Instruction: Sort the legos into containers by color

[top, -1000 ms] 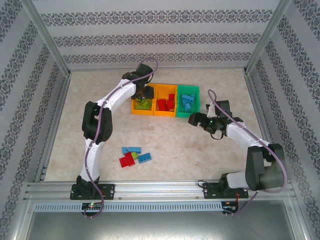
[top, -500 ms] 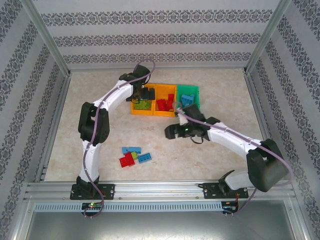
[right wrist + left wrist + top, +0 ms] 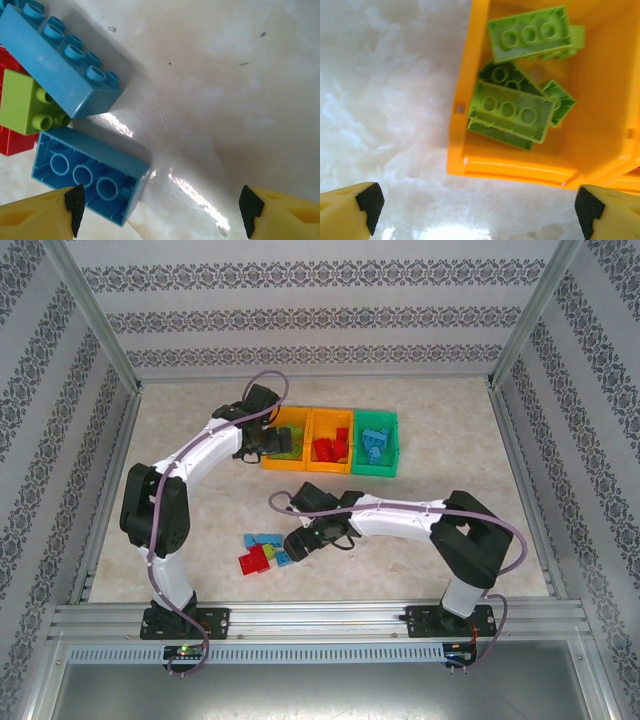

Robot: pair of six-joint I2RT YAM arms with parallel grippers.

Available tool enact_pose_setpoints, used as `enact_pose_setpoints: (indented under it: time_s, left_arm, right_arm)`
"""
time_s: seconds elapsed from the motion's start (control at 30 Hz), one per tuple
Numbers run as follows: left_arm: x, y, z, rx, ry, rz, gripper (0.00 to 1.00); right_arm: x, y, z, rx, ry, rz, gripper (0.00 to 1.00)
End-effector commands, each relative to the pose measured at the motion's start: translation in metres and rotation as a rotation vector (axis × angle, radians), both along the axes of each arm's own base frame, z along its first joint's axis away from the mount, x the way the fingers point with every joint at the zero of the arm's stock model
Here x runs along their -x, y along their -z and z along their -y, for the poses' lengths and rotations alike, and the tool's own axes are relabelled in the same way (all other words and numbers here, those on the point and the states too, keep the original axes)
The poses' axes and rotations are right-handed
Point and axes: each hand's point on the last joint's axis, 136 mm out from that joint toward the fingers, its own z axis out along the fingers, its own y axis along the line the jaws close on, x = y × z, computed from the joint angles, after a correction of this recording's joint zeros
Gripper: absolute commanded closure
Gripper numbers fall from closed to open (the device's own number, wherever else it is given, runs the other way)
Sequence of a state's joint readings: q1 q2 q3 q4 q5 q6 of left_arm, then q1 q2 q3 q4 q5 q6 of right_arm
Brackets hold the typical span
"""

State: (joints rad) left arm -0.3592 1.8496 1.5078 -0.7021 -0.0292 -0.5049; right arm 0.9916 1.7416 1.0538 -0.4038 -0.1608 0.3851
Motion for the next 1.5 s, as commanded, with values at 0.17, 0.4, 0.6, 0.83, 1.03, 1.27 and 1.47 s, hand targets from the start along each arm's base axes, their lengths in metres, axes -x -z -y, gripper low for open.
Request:
enact_pose_setpoints:
  time_s: [0.17,0.4,0.6,0.83,1.03,1.27,1.47]
  left_arm:
    - [0.002,-0.015,-0.021,-0.001,-0.069,0.061,0.00]
    - [0.004,-0.011,-0.024,0.009,-0.079,0.049,0.00]
    - [0.006,-0.006,-0.025,0.012,-0.088,0.040,0.00]
    - [0.006,-0.004,-0.025,0.019,-0.092,0.039,0.00]
    - [0.008,-0.005,-0.030,0.014,-0.102,0.047,0.00]
    - [0.010,-0.003,-0.036,0.010,-0.107,0.051,0.00]
    - [0.011,-0.005,-0.039,0.003,-0.102,0.055,0.00]
  right_arm:
    - [0.001,0.012,0.006,0.087,0.001,0.004,0.23]
    - [-0.013,0.023,0.036,0.195,0.077,0.026,0.31]
    - [-0.025,0.016,0.065,0.198,0.161,0.053,0.33]
    - [-0.032,-0.005,0.075,0.170,0.178,0.102,0.29]
    - [-0.027,-0.028,0.055,0.041,0.222,0.072,0.24]
    - [-0.010,-0.013,0.040,0.052,0.249,0.002,0.16]
    - [-0.009,-0.001,0.032,0.093,0.262,-0.031,0.11]
